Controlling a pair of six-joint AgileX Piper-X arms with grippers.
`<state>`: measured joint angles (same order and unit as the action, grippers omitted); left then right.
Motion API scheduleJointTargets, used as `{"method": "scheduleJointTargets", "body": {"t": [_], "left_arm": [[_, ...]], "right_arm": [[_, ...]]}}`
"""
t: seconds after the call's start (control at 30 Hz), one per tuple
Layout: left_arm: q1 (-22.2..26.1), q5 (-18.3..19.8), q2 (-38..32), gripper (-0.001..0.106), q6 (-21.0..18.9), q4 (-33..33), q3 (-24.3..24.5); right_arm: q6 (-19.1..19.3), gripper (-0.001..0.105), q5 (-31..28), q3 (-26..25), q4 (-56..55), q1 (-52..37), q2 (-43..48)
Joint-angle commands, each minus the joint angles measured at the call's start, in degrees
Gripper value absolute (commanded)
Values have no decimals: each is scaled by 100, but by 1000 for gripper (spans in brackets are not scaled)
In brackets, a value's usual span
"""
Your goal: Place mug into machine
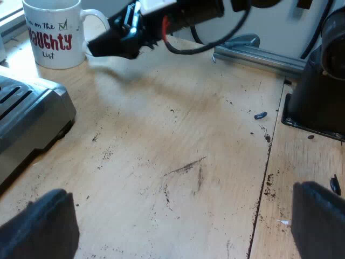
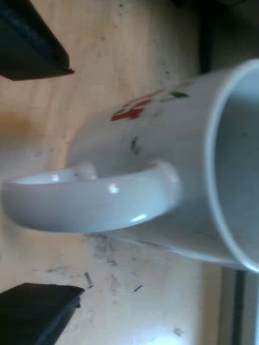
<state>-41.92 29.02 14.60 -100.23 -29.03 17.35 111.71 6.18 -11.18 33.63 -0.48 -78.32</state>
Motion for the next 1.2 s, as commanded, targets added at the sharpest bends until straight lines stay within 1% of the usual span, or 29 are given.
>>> {"method": "scheduleJointTargets", "body": {"t": [0.03, 0.07, 0.1, 0.13, 0.17, 0.23, 0.27, 0.33, 0.47, 0.53, 0.57, 0.6, 0.63, 0.67, 0.7, 0.77, 0.8, 0.83, 0.87, 0.9, 0.93, 0.97, 1.0, 1.03, 1.1, 1.13, 1.17, 1.2], "left_arm": [[-23, 37, -12, 82, 24, 63, 23], [-23, 37, -12, 82, 24, 63, 23], [-23, 37, -12, 82, 24, 63, 23], [-23, 37, -12, 82, 24, 63, 23], [-23, 37, -12, 82, 24, 63, 23], [-23, 37, -12, 82, 24, 63, 13], [-23, 37, -12, 82, 24, 63, 13], [-23, 26, -12, 82, 24, 63, 13], [-23, -2, -12, 82, 24, 63, 13], [-23, -194, -12, 82, 24, 63, 13], [-23, -815, -5, 82, 24, 63, 13], [-23, -1336, -5, 82, 24, 63, 13], [-23, -1522, -5, 82, 24, 63, 13], [-23, -2066, -5, 82, 24, 63, 13], [-23, -2501, -5, 82, 24, 63, 13], [-23, -2902, -5, 82, 24, 63, 2], [-23, -3014, -5, 82, 24, 63, -16], [-23, -3022, -5, 82, 24, 63, -21], [-23, -3054, -5, 82, 24, 63, -70], [-23, -3054, -5, 82, 24, 73, -109], [-23, -3054, -5, 82, 24, 71, -153], [-23, -3054, -5, 82, 9, 72, -202], [-23, -3054, -5, 82, 7, 90, -279], [-23, -3073, -5, 82, 7, 161, -329], [-23, -3219, 5, 82, 7, 536, -460], [-23, -3225, 2, 82, 7, 678, -508], [-23, -3225, 2, 82, 7, 805, -553], [-23, -3224, 2, 82, 7, 936, -598]], "right_arm": [[3, 77, 32, -178, 94, 3, -84], [3, 75, 35, -214, 94, 3, -91], [3, 70, 34, -255, 94, 3, -97], [3, 61, 34, -297, 94, 3, -95], [3, 56, 34, -312, 94, 3, -95], [3, 34, 11, -370, 94, 3, -95], [3, 28, 7, -377, 94, 3, -95], [3, 1, 7, -375, 80, 3, -95], [2, 0, 19, -375, 78, 3, -95], [2, 0, 22, -375, 23, 3, -24], [2, 0, 22, -375, -67, 3, 73], [2, 0, 22, -363, -278, 19, 250], [17, 0, 22, -363, -352, 19, 358], [43, 0, 22, -363, -614, 18, 602], [46, 0, 22, -363, -904, 18, 886], [45, 0, 22, -363, -1322, 18, 1247], [57, 0, 22, -363, -1625, 18, 1581], [75, 0, 22, -363, -1776, 18, 1808], [75, 0, 22, -363, -1776, 18, 1808], [104, 0, 43, -363, -1938, 18, 1989], [149, 0, 84, -363, -2378, 18, 2416], [175, 0, 196, -388, -2995, 18, 3069], [175, 0, 230, -422, -3480, 18, 3452], [175, 0, 230, -422, -3480, 18, 3452], [196, 0, 236, -446, -3718, 18, 3577], [476, 0, 315, -520, -4363, 18, 4099], [664, 0, 317, -584, -4818, 18, 4438], [711, 0, 436, -700, -5519, 18, 4892]]}}
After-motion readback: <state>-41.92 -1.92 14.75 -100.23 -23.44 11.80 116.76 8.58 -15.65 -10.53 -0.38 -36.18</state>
